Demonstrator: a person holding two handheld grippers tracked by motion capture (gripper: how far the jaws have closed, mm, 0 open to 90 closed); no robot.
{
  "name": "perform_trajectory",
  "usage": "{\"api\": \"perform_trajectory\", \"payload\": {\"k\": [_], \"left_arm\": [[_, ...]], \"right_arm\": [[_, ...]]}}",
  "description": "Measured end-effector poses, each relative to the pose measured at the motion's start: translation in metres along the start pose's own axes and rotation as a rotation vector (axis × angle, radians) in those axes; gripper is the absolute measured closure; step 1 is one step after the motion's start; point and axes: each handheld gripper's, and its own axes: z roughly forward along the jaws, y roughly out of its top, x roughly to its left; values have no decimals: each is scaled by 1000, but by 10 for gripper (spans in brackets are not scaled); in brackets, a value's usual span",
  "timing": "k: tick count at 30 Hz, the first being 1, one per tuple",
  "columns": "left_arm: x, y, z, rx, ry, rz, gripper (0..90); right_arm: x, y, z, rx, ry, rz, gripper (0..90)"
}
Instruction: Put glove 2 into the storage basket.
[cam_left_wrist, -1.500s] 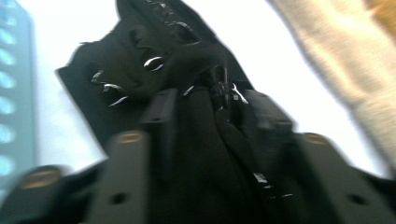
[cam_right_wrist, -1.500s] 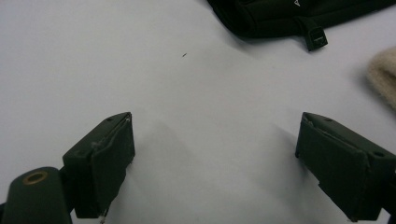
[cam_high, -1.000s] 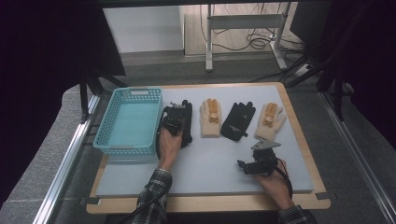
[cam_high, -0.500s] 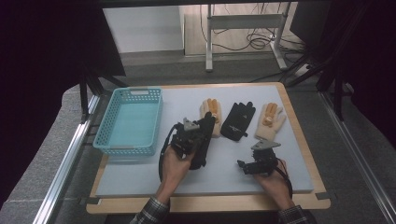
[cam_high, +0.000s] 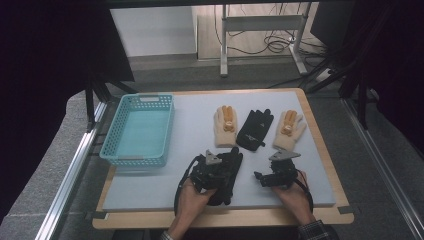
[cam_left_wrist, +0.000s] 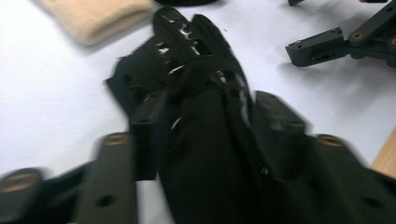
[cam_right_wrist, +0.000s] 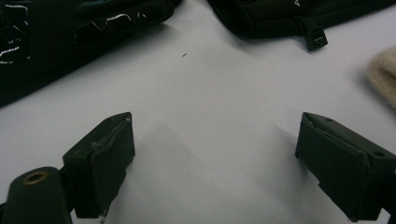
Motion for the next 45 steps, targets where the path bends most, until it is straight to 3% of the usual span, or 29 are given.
{"api": "perform_trajectory", "payload": {"k": [3, 4, 8, 12, 17, 18, 21, 22, 24, 26, 27, 28, 30, 33, 34, 36, 38, 39, 40, 41, 45], "left_arm": [[11, -6, -15, -27, 19, -21, 410], [20, -12, -20, -17, 42, -25, 418], [32, -31, -15, 27, 41, -63, 540], [29, -40, -5, 55, 35, -58, 565], [18, -40, -1, 52, -3, -44, 583], [13, -39, 1, 50, -40, -53, 583], [7, -39, 4, 48, -63, -43, 574], [2, -39, 3, 43, -50, -19, 573], [3, -39, 1, 36, -46, -22, 574], [13, -40, -8, 18, 12, -37, 578], [13, -40, -8, 18, 12, -37, 578], [20, -44, -11, 27, 83, -25, 581], [24, -48, -11, 37, 105, -27, 586], [25, -54, -10, 51, 79, -32, 620], [18, -56, -8, 55, 100, 9, 607], [11, -54, -7, 55, 64, 12, 626], [4, -53, -5, 59, 68, 40, 632], [4, -53, -5, 59, 68, 40, 641], [0, -52, -4, 58, 21, 39, 640], [-1, -51, -4, 55, 11, 36, 640], [6, -50, -6, 46, 28, 29, 593]], "right_arm": [[0, 0, 0, 0, 0, 0, 114], [0, 0, 0, 0, 0, 0, 114], [0, 0, 0, 0, 0, 0, 114], [0, 0, 0, 0, 0, -1, 114], [0, 0, 0, -1, 0, 0, 114], [0, 0, 0, 0, 0, -1, 114], [0, 0, 0, 0, 0, -1, 114], [0, 0, 0, 0, 0, -2, 114], [0, 0, 0, 0, -1, -2, 114], [0, 0, 0, 0, 0, -2, 114], [0, 0, 0, 0, 0, -2, 114], [0, 0, 0, -1, 0, -1, 114], [0, 0, 0, 0, 0, -1, 114], [0, 0, 0, 0, 0, -1, 114], [0, 0, 0, 0, 0, -1, 113], [0, 0, 0, 0, -1, -2, 113], [0, 0, 0, 0, -1, -2, 114], [0, 0, 0, 0, -1, -2, 114], [0, 0, 0, 0, -1, -2, 113], [0, 0, 0, 0, -1, -2, 114], [0, 0, 0, 0, 0, -2, 114]]}}
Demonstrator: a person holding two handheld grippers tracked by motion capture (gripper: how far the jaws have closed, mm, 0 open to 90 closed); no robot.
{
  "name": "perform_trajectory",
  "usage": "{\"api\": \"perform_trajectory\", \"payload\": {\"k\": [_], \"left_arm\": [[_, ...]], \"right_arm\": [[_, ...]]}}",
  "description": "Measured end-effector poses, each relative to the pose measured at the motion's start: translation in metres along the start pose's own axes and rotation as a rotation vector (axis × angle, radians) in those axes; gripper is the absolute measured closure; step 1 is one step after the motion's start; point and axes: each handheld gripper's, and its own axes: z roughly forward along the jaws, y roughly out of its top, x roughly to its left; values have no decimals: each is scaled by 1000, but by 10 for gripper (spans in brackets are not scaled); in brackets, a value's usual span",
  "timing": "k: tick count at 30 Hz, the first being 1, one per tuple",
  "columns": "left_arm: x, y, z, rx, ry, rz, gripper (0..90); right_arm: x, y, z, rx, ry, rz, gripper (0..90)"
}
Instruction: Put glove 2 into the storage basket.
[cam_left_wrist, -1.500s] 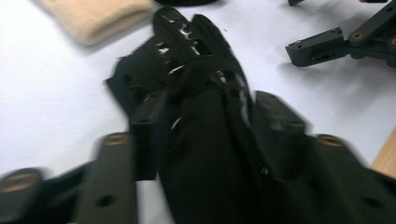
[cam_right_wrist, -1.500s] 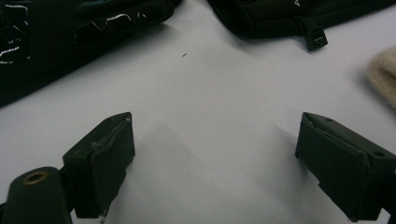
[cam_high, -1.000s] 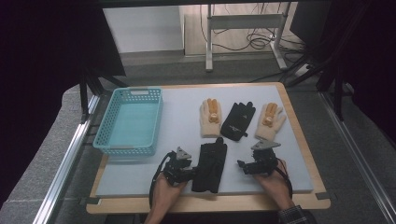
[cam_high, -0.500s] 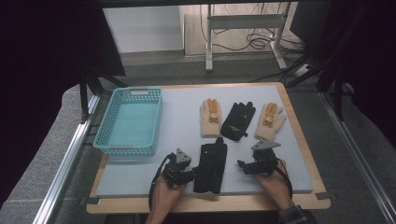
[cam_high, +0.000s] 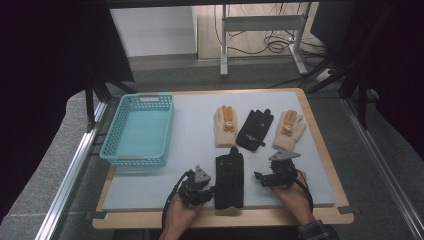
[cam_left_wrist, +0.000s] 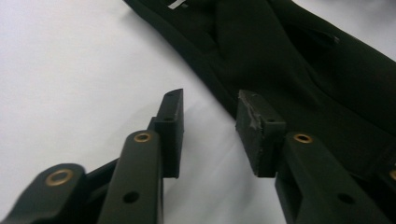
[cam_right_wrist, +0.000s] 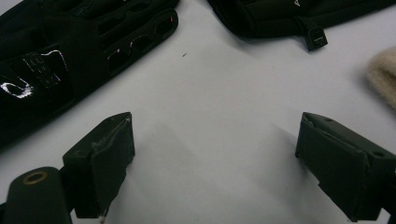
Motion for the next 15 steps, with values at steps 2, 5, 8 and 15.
{"api": "perform_trajectory", "payload": {"k": [2, 5, 8, 15], "left_arm": [[9, -1, -3, -12, 22, -22, 536], [29, -4, -6, -32, 80, -43, 434], [41, -8, -6, -44, 97, -33, 337], [62, -14, 3, -46, 123, -24, 149]], "right_arm": [[0, 0, 0, 0, 1, 1, 114], [0, 0, 0, 1, 3, 3, 115], [0, 0, 0, 5, 3, -1, 114], [-1, 1, 0, 7, 4, -2, 114]]}}
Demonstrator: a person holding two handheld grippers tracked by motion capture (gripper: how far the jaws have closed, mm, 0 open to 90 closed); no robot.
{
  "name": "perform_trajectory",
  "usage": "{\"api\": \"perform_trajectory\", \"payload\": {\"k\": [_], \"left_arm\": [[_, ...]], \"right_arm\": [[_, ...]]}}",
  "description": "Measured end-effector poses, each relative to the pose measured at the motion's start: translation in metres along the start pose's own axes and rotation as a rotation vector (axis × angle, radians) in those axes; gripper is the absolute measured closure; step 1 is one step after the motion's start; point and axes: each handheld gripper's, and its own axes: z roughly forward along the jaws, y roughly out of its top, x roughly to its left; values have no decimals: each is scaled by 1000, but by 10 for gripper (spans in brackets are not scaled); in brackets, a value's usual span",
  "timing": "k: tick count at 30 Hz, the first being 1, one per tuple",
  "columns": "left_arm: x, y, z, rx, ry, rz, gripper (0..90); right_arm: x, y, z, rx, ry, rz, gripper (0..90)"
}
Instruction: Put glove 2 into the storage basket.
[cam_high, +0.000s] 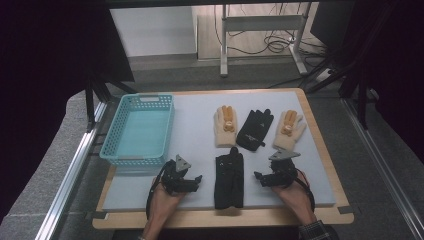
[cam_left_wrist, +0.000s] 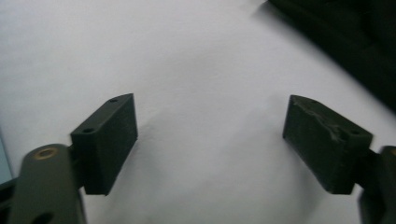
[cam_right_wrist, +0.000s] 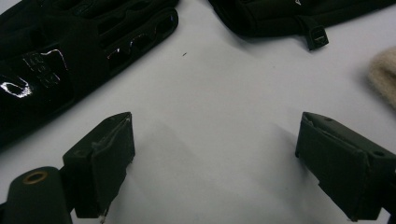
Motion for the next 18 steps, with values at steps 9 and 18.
{"api": "perform_trajectory", "payload": {"k": [9, 18], "left_arm": [[5, 1, 4, 21, -22, -42, 80], [5, 1, 4, 21, -21, -42, 80]], "right_arm": [[-3, 1, -4, -4, -6, 24, 222], [-22, 25, -9, -45, 18, 62, 303]]}}
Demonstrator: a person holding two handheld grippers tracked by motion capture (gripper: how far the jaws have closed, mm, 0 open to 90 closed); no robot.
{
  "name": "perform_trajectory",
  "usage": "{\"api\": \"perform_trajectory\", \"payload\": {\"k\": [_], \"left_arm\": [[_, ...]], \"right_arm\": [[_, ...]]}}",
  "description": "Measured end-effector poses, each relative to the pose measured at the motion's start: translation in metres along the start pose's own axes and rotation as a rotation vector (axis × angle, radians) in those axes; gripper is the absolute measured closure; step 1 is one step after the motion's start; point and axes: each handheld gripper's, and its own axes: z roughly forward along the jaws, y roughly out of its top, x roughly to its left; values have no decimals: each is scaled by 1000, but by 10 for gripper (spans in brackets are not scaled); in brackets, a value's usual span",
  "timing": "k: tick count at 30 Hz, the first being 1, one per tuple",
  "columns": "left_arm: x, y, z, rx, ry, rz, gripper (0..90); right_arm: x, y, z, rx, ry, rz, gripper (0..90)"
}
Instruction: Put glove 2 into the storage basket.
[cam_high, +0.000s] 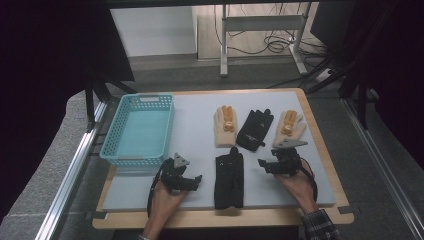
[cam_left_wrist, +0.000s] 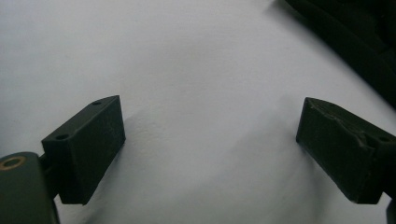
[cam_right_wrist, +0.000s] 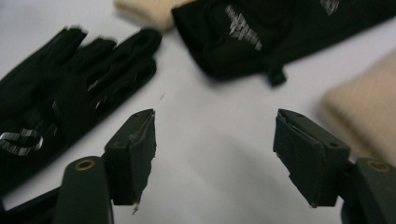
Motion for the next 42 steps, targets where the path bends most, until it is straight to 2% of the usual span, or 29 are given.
{"api": "perform_trajectory", "payload": {"k": [5, 10, 13, 15, 17, 19, 20, 22, 23, 24, 26, 27, 28, 31, 34, 36, 42], "left_arm": [[0, 0, 0, 0, 0, 0, 81], [0, 0, 0, -1, 0, 0, 81], [0, 0, 0, -1, -1, -1, 81], [0, 0, 0, -3, -1, -1, 81], [0, 0, 0, -3, 0, 0, 81], [0, 0, 0, -3, 0, -1, 81], [0, 0, 0, -3, 0, -1, 81], [0, 0, 0, -3, 0, 0, 81], [0, 0, 0, -3, 0, -1, 81], [0, 0, 0, -3, 1, 0, 81], [0, 0, 0, 2, 0, 5, 81], [0, 0, 0, 2, 1, 5, 82], [0, 0, 0, 2, 1, 6, 82], [0, 0, 0, -1, 1, 2, 82], [0, 0, 0, -3, 1, 1, 83], [0, 0, 0, 1, 1, 5, 83], [0, 0, 0, 2, 1, 6, 84]], "right_arm": [[-16, 27, 13, 0, -10, 4, 370], [-36, 53, 39, 5, -41, 21, 445], [-45, 66, 56, 2, -59, 27, 428], [-51, 73, 68, 5, -61, 44, 334], [-53, 75, 73, 9, -60, 52, 310], [-62, 79, 90, 23, -79, 81, 253], [-64, 81, 95, 33, -92, 88, 248], [-66, 82, 104, 80, -120, 67, 281], [-66, 82, 106, 84, -109, 71, 369], [-66, 83, 106, 85, -95, 76, 428], [-65, 83, 106, 78, -99, 82, 516], [-64, 83, 106, 77, -94, 91, 608], [-64, 83, 105, 79, -88, 99, 649], [-64, 83, 103, 78, -105, 86, 809], [-64, 86, 100, 86, -96, 81, 860], [-64, 87, 95, 79, -100, 48, 867], [-63, 90, 73, 31, -63, 31, 867]]}}
